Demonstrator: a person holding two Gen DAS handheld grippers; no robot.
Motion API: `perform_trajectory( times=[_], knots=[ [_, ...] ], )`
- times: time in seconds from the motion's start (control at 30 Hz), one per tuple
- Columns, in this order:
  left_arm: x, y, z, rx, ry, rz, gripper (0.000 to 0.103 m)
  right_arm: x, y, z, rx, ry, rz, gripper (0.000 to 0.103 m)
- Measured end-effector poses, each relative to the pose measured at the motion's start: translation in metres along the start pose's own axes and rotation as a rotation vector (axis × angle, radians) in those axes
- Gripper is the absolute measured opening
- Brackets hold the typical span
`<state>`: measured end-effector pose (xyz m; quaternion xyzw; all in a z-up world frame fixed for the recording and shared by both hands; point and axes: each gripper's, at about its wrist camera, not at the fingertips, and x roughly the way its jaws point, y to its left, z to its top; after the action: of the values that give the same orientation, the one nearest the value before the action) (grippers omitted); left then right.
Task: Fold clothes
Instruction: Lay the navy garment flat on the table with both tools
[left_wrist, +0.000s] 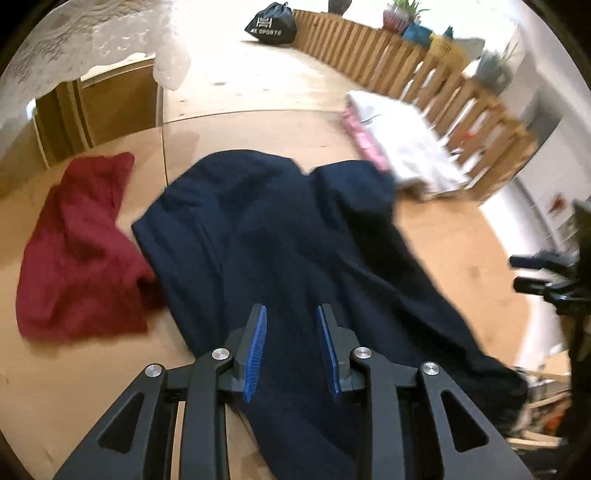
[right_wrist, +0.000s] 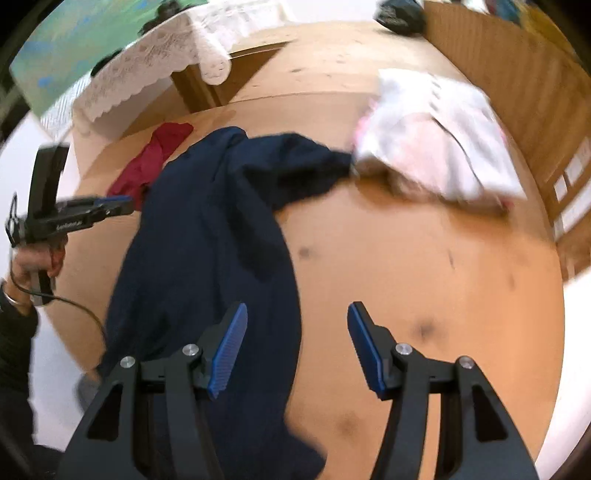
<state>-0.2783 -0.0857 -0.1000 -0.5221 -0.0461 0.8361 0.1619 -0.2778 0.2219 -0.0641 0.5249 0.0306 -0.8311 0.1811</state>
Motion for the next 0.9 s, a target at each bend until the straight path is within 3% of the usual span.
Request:
perform_trajectory(
  times=[0.1,0.23,0.57,0.6,0.63,0.67,0.73,0.9],
  knots=[
    [0.028,0.013,0.012,-0.043,0.040,-0.004,0.027,0.039,0.004,0.026,-0.037,0.023,-0.033,0.056],
    [0.051,0.020,0.013,-0.054,0.081,0.017,0.027,0.087,0.005,0.053,-0.018,0.067,0.016,0.056],
    [0.059,0.011,0.007,0.042,0.106,0.060,0.023,0.131,0.013,0.065,0.021,0.059,0.164,0.055],
    [0.061,0.011,0.005,0.052,0.112,0.070,0.020,0.133,0.015,0.064,0.014,0.056,0.165,0.043],
    [0.063,0.011,0.004,0.063,0.117,0.081,0.015,0.134,0.016,0.063,0.006,0.053,0.166,0.018],
    [0.063,0.012,0.003,0.066,0.119,0.087,0.013,0.132,0.015,0.062,0.001,0.049,0.168,0.013],
    [0.062,0.016,0.000,0.061,0.119,0.088,0.012,0.130,0.014,0.058,-0.010,0.041,0.173,0.007],
    [0.051,0.036,-0.011,0.057,0.121,0.125,0.007,0.106,-0.022,0.049,0.051,0.010,0.170,0.007]
  ],
)
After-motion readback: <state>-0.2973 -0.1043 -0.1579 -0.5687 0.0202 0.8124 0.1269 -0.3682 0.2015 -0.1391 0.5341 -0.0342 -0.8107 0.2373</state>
